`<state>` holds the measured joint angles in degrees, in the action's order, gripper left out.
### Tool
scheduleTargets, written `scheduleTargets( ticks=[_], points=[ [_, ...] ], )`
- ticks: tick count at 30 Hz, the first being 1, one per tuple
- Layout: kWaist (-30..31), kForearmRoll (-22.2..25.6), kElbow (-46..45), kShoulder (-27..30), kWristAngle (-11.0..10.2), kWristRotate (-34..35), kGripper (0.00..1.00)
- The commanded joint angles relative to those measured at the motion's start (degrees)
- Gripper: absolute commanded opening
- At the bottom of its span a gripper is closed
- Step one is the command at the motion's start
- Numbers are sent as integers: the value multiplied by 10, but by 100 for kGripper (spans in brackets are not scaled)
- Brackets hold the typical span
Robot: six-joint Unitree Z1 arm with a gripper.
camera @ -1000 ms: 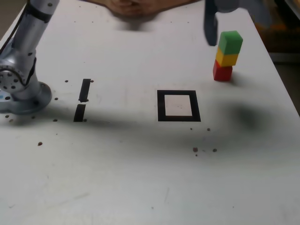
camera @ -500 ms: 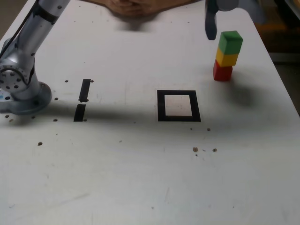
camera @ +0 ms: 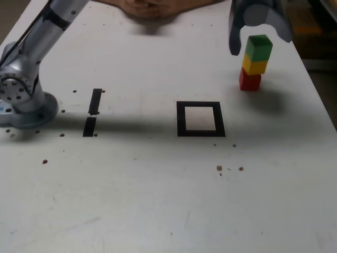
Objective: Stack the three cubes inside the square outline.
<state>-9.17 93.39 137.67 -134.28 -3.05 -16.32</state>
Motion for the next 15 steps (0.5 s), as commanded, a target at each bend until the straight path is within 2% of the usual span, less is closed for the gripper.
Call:
scheduleTargets(
  ticks=[1,10,15],
  points=[
    [-3,7,3,-5,-1,1,98],
    [-16,6,8,-24,-10,4,93],
    [-18,6,7,-31,-13,10,84]
  ],
)
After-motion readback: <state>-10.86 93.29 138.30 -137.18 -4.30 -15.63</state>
